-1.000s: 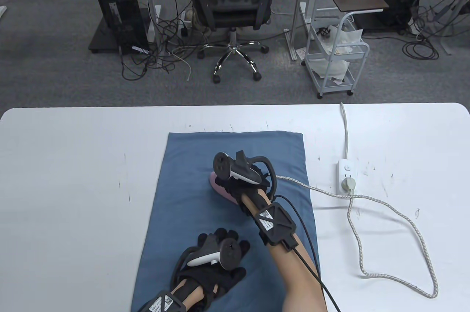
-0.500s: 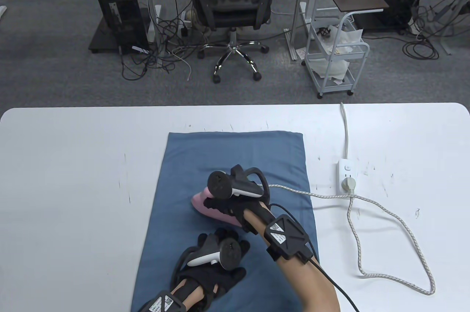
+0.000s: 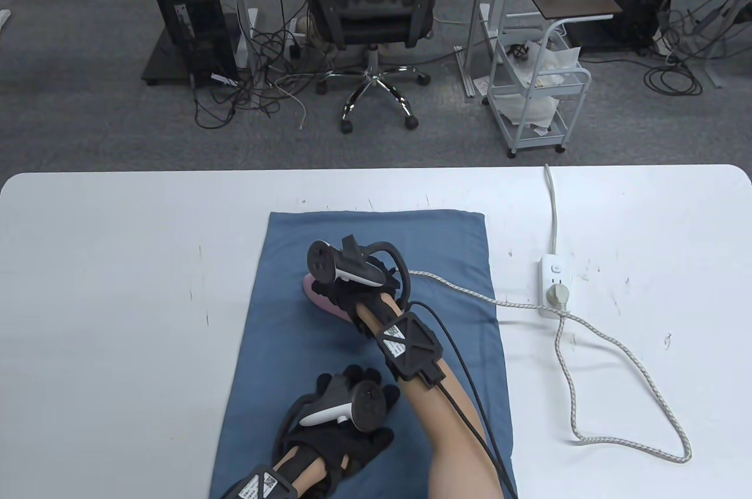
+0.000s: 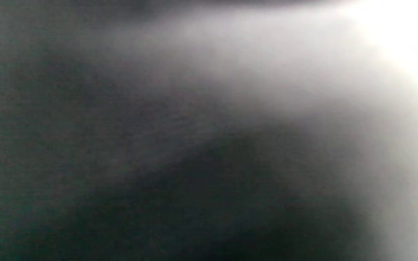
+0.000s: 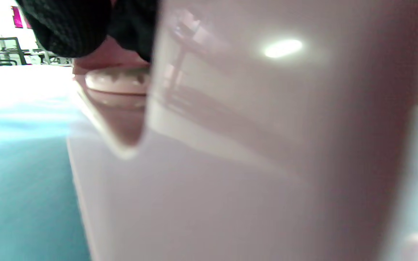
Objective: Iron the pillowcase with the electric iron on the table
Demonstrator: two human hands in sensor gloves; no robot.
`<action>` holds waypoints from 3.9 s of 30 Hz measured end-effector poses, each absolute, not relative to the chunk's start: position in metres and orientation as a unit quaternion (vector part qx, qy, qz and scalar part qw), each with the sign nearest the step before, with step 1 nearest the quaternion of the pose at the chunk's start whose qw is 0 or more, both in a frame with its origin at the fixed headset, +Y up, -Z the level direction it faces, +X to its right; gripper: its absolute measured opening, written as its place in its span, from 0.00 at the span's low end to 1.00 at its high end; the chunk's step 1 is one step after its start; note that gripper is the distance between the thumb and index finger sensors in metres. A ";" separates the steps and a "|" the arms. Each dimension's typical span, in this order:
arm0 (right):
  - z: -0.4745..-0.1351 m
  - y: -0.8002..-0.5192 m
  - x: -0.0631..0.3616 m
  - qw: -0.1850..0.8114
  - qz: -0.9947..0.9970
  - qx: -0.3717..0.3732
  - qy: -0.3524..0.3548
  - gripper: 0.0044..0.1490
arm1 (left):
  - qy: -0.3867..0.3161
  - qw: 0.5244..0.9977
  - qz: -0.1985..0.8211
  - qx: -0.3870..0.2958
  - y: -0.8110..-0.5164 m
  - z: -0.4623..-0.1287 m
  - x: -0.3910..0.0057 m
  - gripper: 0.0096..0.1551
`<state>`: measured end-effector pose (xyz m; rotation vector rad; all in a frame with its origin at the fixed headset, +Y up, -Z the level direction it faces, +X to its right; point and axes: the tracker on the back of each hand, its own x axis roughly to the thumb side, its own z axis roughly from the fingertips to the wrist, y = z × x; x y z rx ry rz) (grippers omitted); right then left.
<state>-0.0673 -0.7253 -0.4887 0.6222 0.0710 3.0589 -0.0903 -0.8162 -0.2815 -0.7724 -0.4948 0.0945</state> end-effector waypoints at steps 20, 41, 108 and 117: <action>-0.455 -0.726 -0.109 -0.007 0.964 0.267 0.019 0.41 | -0.238 0.896 0.043 -0.372 -0.816 -0.281 -0.090 0.43; -0.447 -0.725 0.023 -0.069 0.994 0.079 0.019 0.43 | -0.238 0.896 0.042 -0.371 -0.816 -0.281 -0.090 0.43; -0.375 -0.665 0.173 0.089 0.989 0.083 -0.081 0.42 | -0.221 0.930 0.053 -0.289 -0.792 -0.311 -0.090 0.44; -0.379 -0.671 0.174 0.081 0.991 0.086 -0.067 0.42 | -0.146 0.940 0.029 -0.308 -0.801 -0.372 -0.089 0.43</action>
